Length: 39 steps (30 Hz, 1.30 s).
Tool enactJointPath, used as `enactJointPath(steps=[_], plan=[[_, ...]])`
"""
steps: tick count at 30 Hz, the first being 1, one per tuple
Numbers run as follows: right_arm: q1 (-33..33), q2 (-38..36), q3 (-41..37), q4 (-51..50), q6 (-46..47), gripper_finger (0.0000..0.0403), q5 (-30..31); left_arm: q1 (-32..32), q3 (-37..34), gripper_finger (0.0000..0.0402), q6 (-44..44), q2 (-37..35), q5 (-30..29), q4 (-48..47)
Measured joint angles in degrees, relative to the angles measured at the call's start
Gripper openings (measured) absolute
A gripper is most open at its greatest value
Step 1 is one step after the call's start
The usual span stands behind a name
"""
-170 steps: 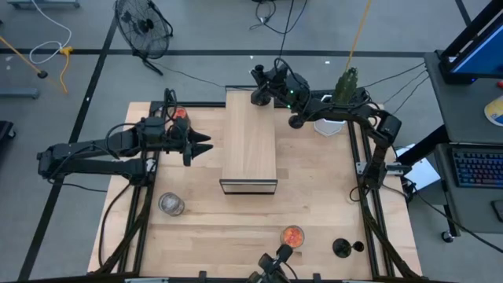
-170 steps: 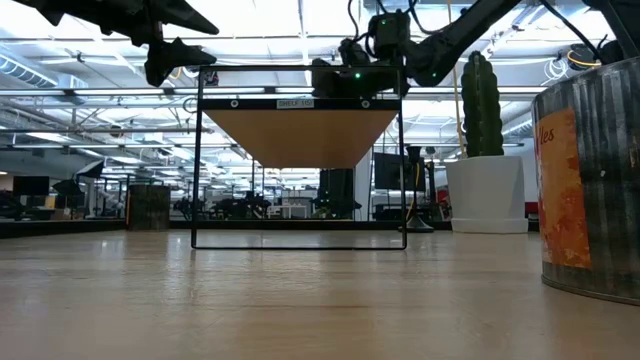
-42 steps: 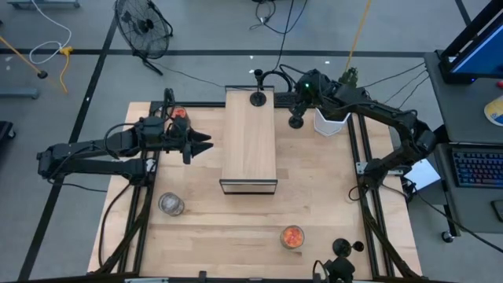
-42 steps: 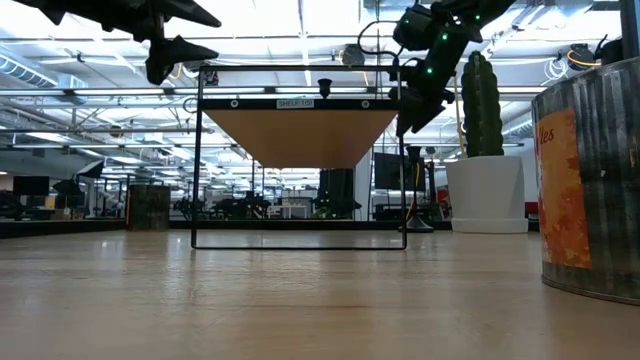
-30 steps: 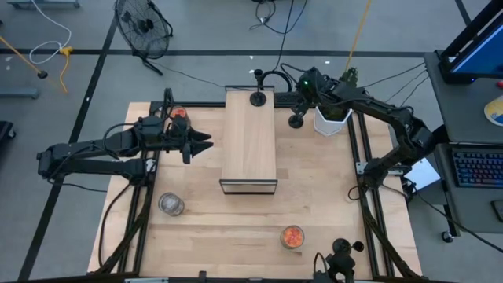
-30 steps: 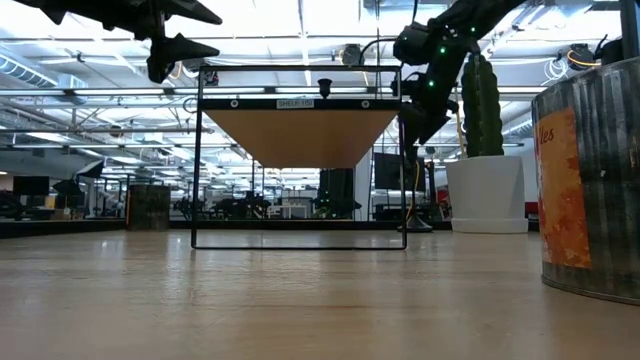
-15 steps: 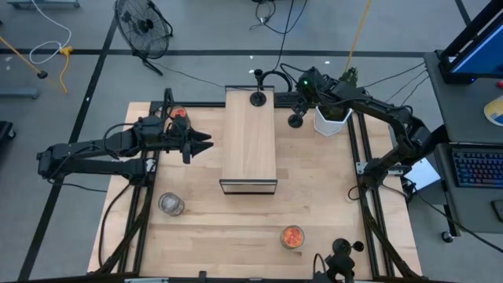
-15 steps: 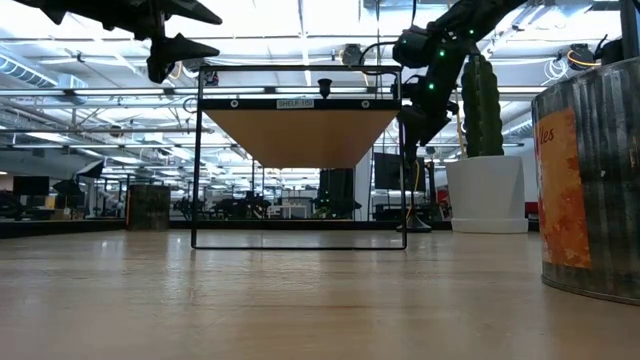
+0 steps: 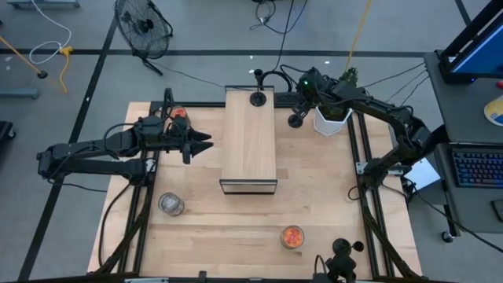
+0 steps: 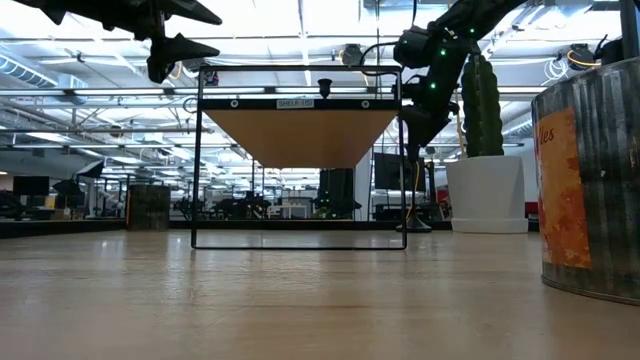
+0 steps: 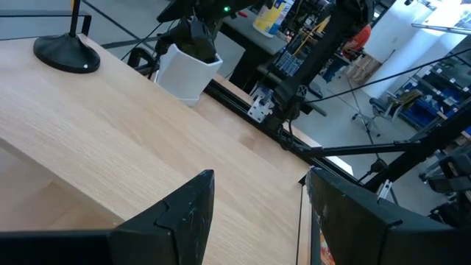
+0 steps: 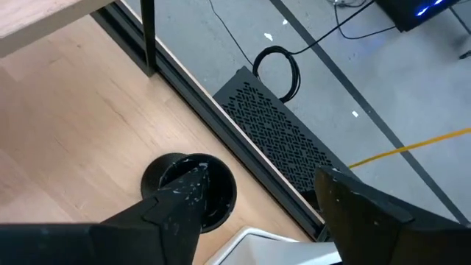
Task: Pick & Place candle stick holders
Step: Put the top black candle holder on the shelf
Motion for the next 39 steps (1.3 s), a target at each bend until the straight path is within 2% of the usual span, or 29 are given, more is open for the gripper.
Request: enactJointPath(steps=[4,11,17,22,36,39], plan=[[0.0,0.0,0.0,-0.1,-0.1,0.0231,0.0,0.0,0.0,0.0225,0.6,0.0,0.0,0.0],[0.0,0.1,-0.1,-0.2,-0.2,0.0189,-0.1,0.0,0.0,0.0225,0.9,0.0,0.0,0.0],[0.0,0.1,-0.1,-0.1,-0.2,0.0173,-3.0,0.0,0.0,0.0225,1.8,0.0,0.0,0.0],[0.0,0.1,-0.1,-0.2,-0.2,0.0155,-3.0,0.0,0.0,0.0225,3.5,0.0,0.0,0.0],[-0.2,0.1,-0.1,-2.1,0.0,0.0138,-3.1,0.0,0.0,0.0225,5.9,0.0,-0.5,0.0],[-0.3,0.1,-0.1,-2.0,0.0,0.0139,-4.7,0.0,0.0,0.0225,6.0,0.0,-0.5,0.0]])
